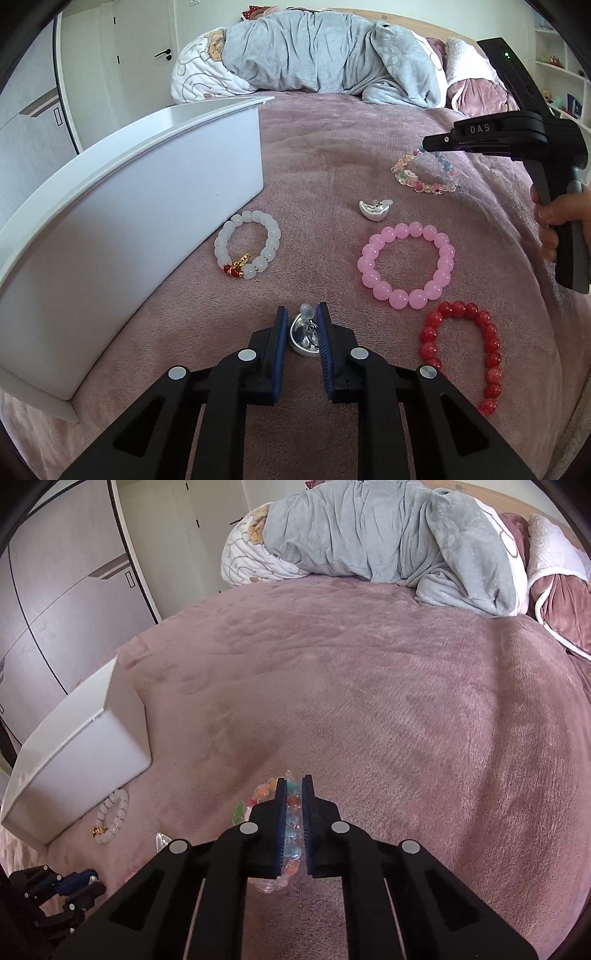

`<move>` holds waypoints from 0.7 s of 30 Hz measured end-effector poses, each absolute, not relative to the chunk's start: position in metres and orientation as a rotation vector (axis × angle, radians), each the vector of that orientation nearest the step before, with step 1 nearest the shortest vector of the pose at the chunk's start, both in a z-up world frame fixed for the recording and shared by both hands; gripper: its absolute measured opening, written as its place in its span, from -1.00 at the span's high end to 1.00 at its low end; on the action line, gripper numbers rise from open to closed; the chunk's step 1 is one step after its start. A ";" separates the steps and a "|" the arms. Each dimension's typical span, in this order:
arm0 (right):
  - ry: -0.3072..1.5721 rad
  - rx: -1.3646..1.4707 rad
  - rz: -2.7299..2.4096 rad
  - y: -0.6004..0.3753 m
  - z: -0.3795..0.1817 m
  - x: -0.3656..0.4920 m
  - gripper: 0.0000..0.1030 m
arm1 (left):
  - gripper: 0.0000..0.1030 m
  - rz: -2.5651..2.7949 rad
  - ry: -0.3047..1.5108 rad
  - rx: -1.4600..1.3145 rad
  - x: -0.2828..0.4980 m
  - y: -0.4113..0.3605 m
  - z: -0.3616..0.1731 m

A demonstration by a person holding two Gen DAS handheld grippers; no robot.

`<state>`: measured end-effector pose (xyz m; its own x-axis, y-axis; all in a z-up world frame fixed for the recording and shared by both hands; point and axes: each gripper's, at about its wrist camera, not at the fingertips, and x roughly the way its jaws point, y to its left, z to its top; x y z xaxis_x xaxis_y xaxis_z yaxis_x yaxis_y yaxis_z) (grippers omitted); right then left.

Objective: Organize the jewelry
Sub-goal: 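Grasp the multicolour charm bracelet with the right tool and lift it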

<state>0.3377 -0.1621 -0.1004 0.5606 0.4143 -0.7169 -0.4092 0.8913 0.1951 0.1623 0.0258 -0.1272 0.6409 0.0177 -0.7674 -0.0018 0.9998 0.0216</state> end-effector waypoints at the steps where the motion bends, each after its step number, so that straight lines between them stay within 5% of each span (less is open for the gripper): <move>1: 0.841 0.013 0.488 -0.161 -0.099 0.341 0.83 | 0.60 0.009 0.875 0.011 0.161 0.027 -0.126; 21: 0.611 0.145 0.675 -0.138 0.023 0.312 0.83 | 0.60 0.021 0.750 -0.048 0.151 0.067 -0.041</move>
<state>0.3122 -0.1377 0.0228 0.6138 0.6249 -0.4823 -0.5422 0.7778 0.3177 0.1513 0.0670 -0.0406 0.7316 0.0019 -0.6818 -0.0366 0.9987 -0.0365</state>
